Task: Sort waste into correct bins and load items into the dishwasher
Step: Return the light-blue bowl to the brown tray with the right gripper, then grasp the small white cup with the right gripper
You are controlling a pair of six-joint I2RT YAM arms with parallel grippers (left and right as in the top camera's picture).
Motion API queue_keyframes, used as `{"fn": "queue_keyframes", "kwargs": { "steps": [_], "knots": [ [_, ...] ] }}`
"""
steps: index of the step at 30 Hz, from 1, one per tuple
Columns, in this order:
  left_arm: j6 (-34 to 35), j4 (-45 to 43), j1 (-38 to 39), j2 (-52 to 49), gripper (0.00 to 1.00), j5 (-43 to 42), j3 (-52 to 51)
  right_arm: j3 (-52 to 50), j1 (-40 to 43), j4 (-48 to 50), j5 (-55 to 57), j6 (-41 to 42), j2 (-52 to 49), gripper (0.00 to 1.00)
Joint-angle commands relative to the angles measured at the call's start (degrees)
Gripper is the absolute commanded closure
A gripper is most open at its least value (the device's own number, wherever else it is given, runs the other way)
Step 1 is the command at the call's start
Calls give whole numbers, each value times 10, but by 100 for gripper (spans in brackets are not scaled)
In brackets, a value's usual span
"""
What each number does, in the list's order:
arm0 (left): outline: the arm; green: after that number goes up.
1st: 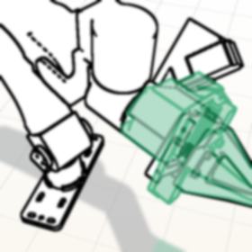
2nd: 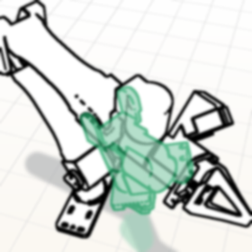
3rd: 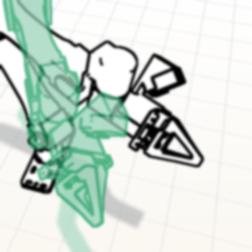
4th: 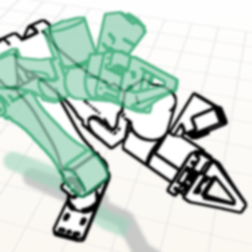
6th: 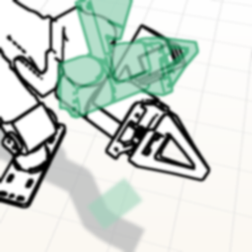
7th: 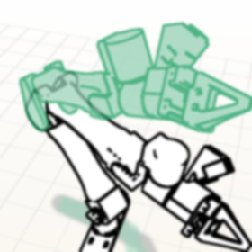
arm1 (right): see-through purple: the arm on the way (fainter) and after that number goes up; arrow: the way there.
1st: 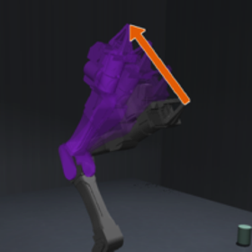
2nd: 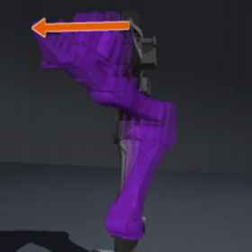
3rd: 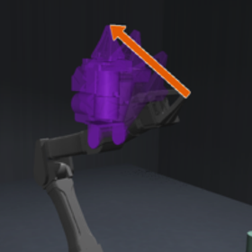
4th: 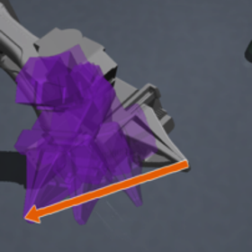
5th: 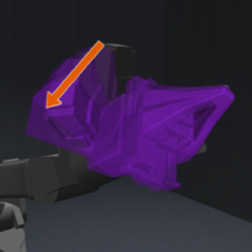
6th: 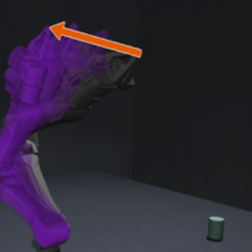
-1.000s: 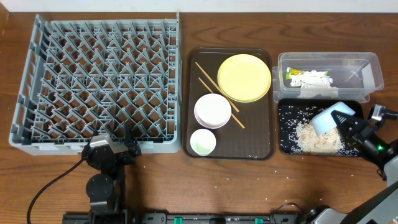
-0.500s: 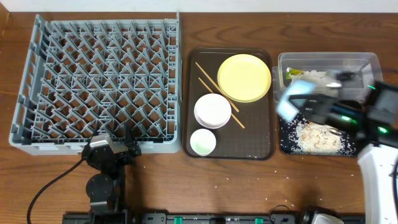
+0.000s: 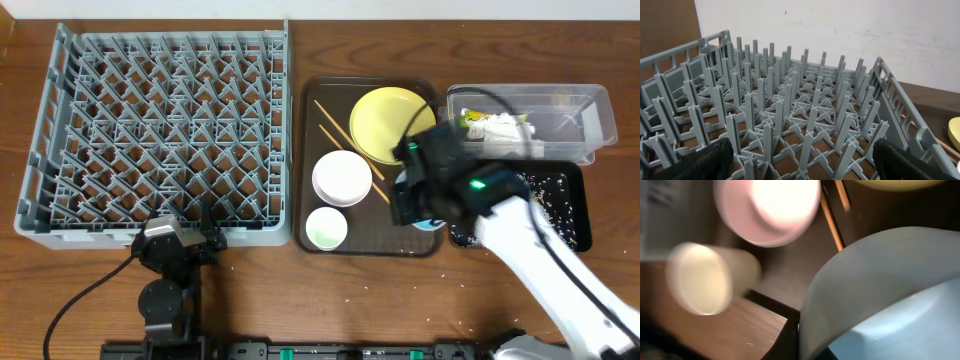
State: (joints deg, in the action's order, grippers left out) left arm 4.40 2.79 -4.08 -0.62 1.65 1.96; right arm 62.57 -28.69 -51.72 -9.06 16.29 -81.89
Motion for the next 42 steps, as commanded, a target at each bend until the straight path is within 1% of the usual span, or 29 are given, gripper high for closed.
{"fn": "queue_keyframes", "kwargs": {
  "steps": [1, 4, 9, 10, 11, 13, 15, 17, 20, 24, 25, 28, 35, 38, 39, 42],
  "knots": [
    [-7, 12, -2, 3, 10, 3, -17, 5, -23, -7, 71, -5, -55, 99],
    [-7, 12, -2, 3, 10, 3, -17, 5, -32, -2, 64, -5, -116, 99],
    [-7, 12, -2, 3, 10, 3, -17, 5, -33, 14, 30, -23, -168, 98],
    [-7, 12, -2, 3, 10, 3, -17, 5, -33, 14, 30, -23, -176, 94],
    [-7, 12, -2, 3, 10, 3, -17, 5, -33, 14, 30, -23, -188, 82],
    [-7, 12, -2, 3, 10, 3, -17, 5, -33, 13, 30, -23, -195, 75],
    [-7, 12, -2, 3, 10, 3, -17, 7, -33, 14, 30, -23, -194, 70],
    [-7, 12, -2, 3, 10, 3, -17, 19, -31, 7, 27, -29, -189, 69],
    [-7, 12, -2, 3, 10, 3, -17, 74, -26, -27, 27, -33, -174, 66],
    [-7, 12, -2, 3, 10, 3, -17, 170, -25, -66, 18, -37, -152, 40],
    [-7, 12, -2, 3, 10, 3, -17, 190, -26, -70, 11, -38, -150, 35],
    [-7, 12, -2, 3, 10, 3, -17, 216, -34, -59, -16, -37, -150, 35],
    [-7, 12, -2, 3, 10, 3, -17, 197, -86, -48, -13, 6, -173, 39],
    [-7, 12, -2, 3, 10, 3, -17, 184, -106, -33, -8, 20, -187, 45],
    [-7, 12, -2, 3, 10, 3, -17, 180, -116, -33, 9, 37, -197, 49],
    [-7, 12, -2, 3, 10, 3, -17, 179, -127, -36, 17, 52, -216, 50]
  ]
}}
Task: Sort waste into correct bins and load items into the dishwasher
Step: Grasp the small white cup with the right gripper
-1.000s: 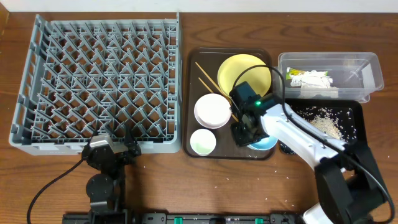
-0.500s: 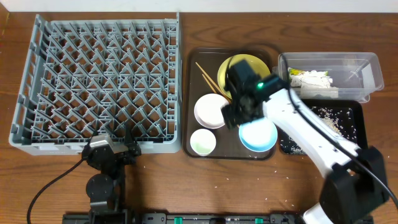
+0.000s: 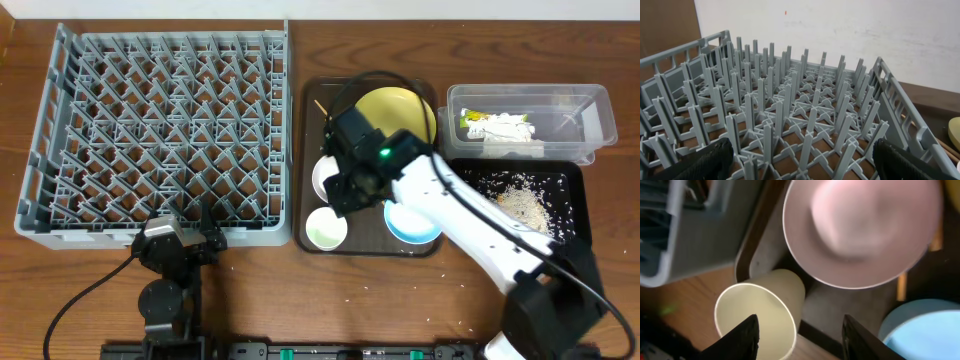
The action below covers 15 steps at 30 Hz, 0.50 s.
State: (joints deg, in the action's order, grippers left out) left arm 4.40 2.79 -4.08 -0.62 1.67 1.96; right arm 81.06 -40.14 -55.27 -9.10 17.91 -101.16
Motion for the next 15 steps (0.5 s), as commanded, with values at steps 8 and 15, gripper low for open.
{"fn": "queue_keyframes", "kwargs": {
  "steps": [8, 15],
  "knots": [
    [-7, 12, -2, 3, 10, 3, -17, -6, -36, -17, 11, 35, -92, 68],
    [-7, 12, -2, 3, 10, 3, -17, -6, -40, -22, 11, 35, -104, 99]
  ]
}}
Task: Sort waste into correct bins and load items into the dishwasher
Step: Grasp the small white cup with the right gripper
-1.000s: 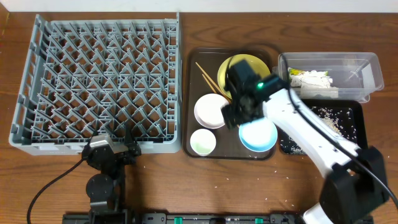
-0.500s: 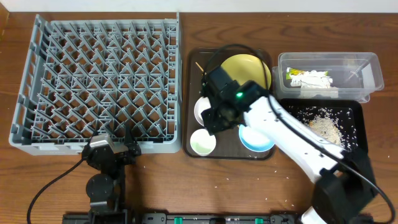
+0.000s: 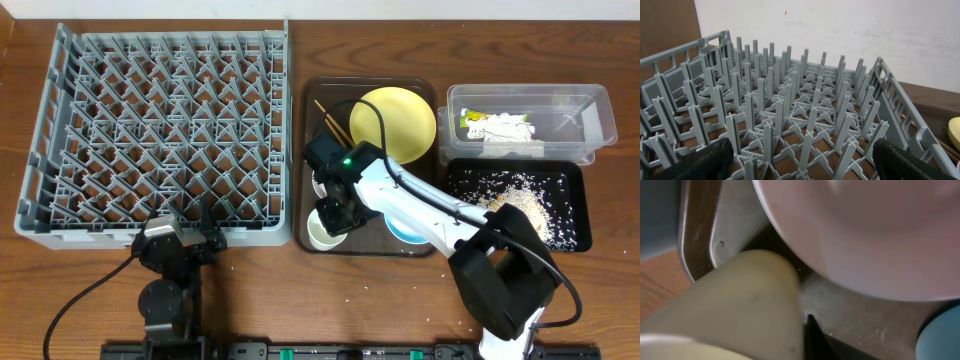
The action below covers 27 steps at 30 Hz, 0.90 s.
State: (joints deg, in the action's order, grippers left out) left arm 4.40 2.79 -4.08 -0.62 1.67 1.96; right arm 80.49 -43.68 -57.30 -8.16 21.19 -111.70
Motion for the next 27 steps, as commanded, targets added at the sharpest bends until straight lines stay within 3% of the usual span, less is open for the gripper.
{"fn": "queue_keyframes", "kwargs": {
  "steps": [1, 17, 27],
  "knots": [
    [-7, 12, -2, 3, 10, 3, -17, 0, -4, -5, 2, 2, 2, 99],
    [-7, 12, -2, 3, 10, 3, -17, -5, 10, -14, 30, 2, 6, 99],
    [-7, 12, -2, 3, 10, 2, -17, -2, 62, -18, 20, -10, 97, 99]
  ]
}}
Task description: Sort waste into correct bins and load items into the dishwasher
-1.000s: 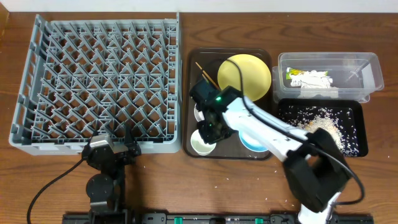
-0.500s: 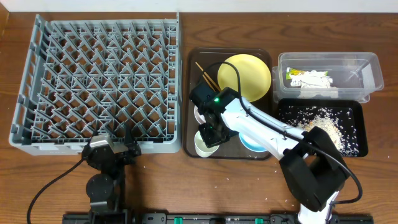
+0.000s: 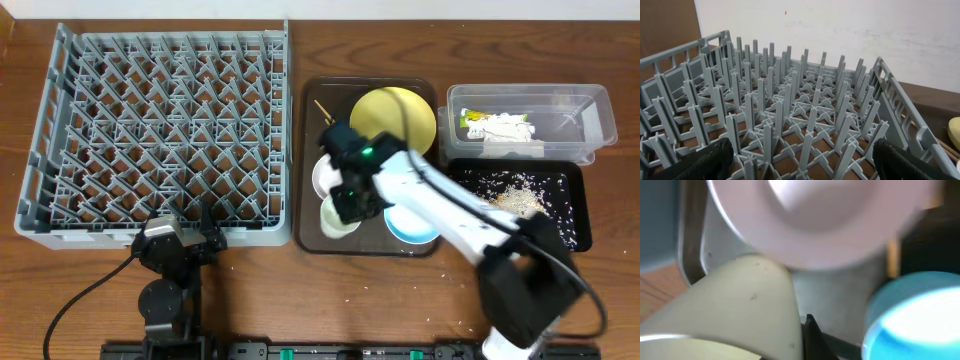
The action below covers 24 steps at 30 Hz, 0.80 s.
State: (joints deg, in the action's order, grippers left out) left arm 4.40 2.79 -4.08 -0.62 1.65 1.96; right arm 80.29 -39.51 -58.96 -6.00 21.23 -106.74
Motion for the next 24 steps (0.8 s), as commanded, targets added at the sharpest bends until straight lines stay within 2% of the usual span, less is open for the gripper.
{"fn": "queue_keyframes", "kwargs": {
  "steps": [1, 8, 17, 24],
  "knots": [
    [8, 11, -2, 3, 10, 3, -17, 0, 29, -2, -9, -17, 64, 99],
    [89, 12, -2, 3, 10, 3, -14, 0, 57, 9, -55, -34, 91, 99],
    [125, 19, -2, 3, 10, 3, 7, -1, 57, 15, -64, -41, 91, 99],
    [127, 77, -2, -28, 10, 2, 71, -1, 57, 21, -80, -42, 91, 99]
  ]
}}
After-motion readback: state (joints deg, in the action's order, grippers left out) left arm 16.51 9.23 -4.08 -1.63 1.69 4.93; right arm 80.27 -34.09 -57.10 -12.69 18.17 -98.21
